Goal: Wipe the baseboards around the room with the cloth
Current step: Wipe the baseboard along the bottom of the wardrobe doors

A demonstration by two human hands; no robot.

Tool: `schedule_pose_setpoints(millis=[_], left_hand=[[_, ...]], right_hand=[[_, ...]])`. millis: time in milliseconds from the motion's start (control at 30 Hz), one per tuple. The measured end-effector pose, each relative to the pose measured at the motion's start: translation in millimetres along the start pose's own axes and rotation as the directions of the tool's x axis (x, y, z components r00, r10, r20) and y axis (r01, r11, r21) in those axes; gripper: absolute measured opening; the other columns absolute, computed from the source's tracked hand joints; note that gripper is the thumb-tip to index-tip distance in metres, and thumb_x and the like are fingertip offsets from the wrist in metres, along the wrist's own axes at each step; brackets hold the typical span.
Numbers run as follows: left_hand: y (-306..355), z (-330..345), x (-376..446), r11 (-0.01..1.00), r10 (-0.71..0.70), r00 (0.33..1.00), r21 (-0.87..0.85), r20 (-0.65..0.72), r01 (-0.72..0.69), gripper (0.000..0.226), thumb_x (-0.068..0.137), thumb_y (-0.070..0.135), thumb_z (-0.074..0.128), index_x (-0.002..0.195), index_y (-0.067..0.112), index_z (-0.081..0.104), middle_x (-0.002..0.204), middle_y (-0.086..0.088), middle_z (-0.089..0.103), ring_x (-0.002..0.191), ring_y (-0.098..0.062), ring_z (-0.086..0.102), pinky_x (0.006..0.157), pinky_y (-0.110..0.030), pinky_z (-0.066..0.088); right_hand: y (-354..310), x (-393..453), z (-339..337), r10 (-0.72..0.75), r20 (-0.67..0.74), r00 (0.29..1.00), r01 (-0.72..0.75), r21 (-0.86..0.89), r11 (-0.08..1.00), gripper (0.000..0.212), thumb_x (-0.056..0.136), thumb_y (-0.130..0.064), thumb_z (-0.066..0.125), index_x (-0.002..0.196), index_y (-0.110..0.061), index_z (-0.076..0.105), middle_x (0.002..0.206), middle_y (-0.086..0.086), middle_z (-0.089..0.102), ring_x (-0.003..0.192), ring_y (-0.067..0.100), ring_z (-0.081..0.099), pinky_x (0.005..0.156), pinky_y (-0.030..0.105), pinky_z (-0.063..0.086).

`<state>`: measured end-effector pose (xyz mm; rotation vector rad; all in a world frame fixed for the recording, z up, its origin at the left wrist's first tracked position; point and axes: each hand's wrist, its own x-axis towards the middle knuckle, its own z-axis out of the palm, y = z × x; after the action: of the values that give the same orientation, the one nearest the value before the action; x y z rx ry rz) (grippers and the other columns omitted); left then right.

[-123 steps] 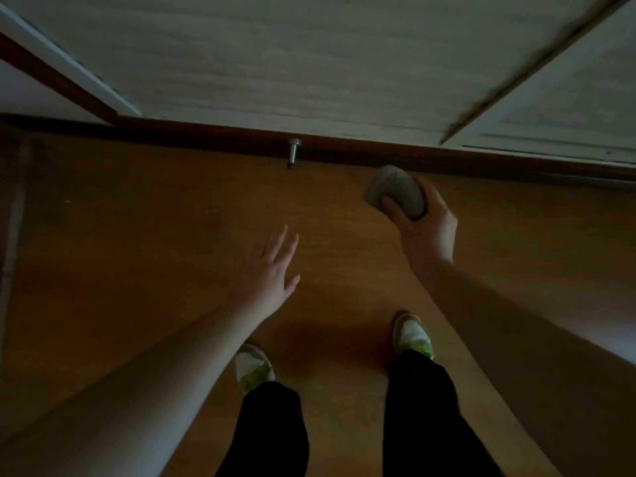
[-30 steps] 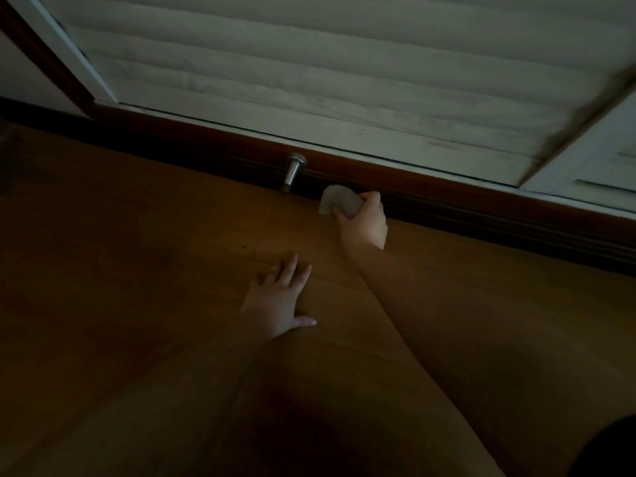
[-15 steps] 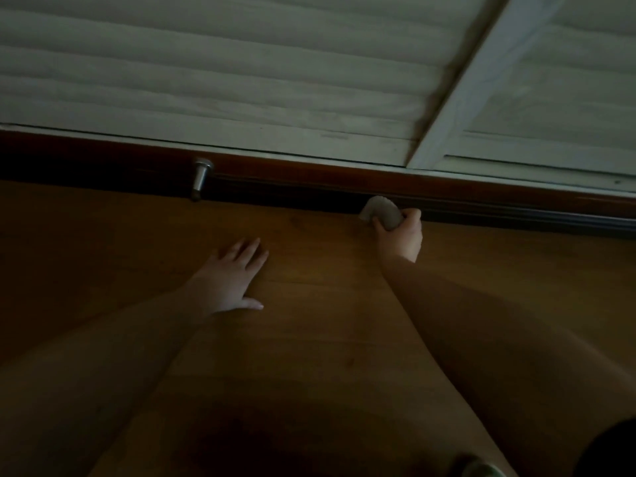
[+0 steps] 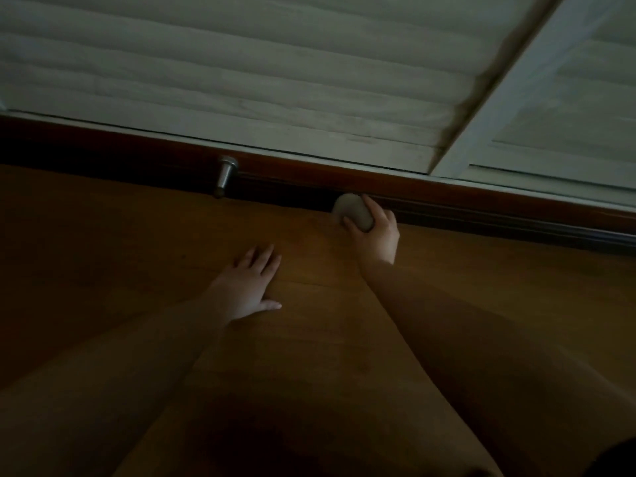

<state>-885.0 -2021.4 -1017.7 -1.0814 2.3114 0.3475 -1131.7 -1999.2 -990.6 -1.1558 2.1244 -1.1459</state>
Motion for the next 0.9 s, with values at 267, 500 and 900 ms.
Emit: schedule_pose_setpoints(millis=[267, 500, 900], left_hand=[[-34, 16, -21, 0.976, -0.185, 0.983, -0.112, 0.01, 0.184, 0.1, 0.088, 0.075, 0.039, 0.157, 0.021, -0.009, 0.164, -0.004, -0.02, 0.151, -0.033, -0.004, 0.12, -0.056, 0.014], [-44, 28, -41, 0.956, -0.218, 0.975, -0.19, 0.051, 0.224, 0.1, 0.089, 0.073, 0.041, 0.157, 0.022, -0.011, 0.163, -0.001, -0.021, 0.151, -0.034, -0.007, 0.119, -0.056, 0.016], [-38, 34, -45, 0.937, -0.238, 0.969, -0.245, 0.071, 0.248, 0.101, 0.088, 0.073, 0.044, 0.157, 0.023, -0.01, 0.163, 0.0, -0.022, 0.15, -0.035, -0.01, 0.118, -0.057, 0.016]], right_hand=[[-49, -12, 84, -0.048, 0.09, 0.995, 0.036, 0.123, 0.992, 0.055, 0.089, -0.036, 0.071, 0.14, -0.026, 0.053, 0.126, 0.001, 0.05, 0.105, 0.006, 0.048, 0.094, 0.02, 0.041], [-73, -9, 126, -0.029, 0.124, 0.992, 0.008, 0.164, 0.986, 0.053, 0.091, -0.03, 0.069, 0.141, -0.026, 0.052, 0.117, -0.003, 0.044, 0.096, 0.005, 0.045, 0.091, 0.017, 0.04], [-80, -2, 131, -0.021, 0.146, 0.989, -0.005, 0.173, 0.985, 0.051, 0.09, -0.024, 0.07, 0.139, -0.027, 0.054, 0.117, -0.001, 0.045, 0.098, 0.006, 0.047, 0.091, 0.016, 0.039]])
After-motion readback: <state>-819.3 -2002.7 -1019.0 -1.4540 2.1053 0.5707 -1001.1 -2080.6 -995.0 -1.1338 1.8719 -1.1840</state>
